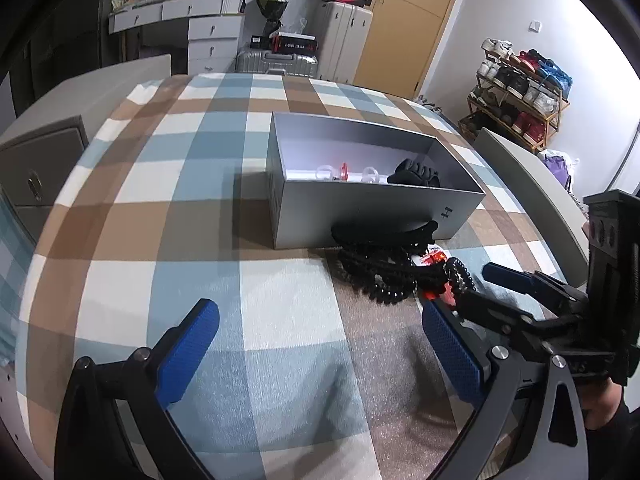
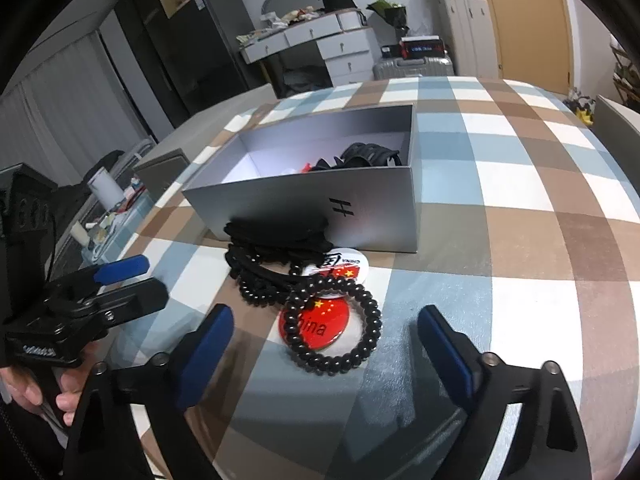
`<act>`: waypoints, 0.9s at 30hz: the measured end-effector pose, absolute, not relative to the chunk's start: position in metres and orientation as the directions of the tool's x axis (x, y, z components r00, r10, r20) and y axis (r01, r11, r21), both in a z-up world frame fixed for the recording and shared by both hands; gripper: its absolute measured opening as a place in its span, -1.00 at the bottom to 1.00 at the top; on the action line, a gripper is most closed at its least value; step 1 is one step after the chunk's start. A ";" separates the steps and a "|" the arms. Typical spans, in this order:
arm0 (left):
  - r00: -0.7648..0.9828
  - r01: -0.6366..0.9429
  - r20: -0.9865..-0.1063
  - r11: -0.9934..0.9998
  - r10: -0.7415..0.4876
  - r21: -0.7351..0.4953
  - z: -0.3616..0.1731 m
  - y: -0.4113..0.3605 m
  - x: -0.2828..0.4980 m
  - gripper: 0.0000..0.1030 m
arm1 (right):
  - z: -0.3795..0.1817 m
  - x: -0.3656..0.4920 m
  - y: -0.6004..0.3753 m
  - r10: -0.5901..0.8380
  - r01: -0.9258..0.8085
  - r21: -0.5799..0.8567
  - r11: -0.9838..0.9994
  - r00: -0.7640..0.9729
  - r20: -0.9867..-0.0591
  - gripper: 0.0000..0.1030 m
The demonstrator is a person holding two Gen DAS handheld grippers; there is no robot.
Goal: Organize jewelry
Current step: 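Move the right tool back over the black bead bracelet and red badge, then close the right tool on the black bead bracelet and lift it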
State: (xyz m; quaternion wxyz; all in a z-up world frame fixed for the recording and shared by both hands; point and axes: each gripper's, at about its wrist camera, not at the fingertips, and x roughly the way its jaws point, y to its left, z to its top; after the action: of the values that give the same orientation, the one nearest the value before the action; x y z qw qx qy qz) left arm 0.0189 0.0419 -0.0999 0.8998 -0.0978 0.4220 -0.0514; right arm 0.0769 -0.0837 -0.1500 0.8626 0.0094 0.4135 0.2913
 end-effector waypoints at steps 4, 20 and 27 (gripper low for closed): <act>0.630 0.020 -0.753 0.972 -0.193 -0.232 -0.101 0.043 0.017 0.93 | -0.152 0.080 -0.082 0.499 -0.494 0.246 0.834 0.486 -0.717 0.49; 0.605 -0.005 -0.771 0.967 -0.199 -0.254 -0.108 0.051 0.016 0.93 | -0.149 0.074 -0.089 0.481 -0.480 0.224 0.848 0.521 -0.705 -0.04; 0.595 0.012 -0.778 0.970 -0.201 -0.241 -0.106 0.044 0.021 0.93 | -0.142 0.069 -0.100 0.504 -0.473 0.250 0.845 0.547 -0.668 -0.04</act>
State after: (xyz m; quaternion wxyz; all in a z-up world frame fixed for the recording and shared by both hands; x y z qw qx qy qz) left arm 0.0210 0.0437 -0.1061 0.8866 -0.1059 0.4462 -0.0600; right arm 0.0689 -0.1004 -0.1420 0.8793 0.0199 0.3864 0.2779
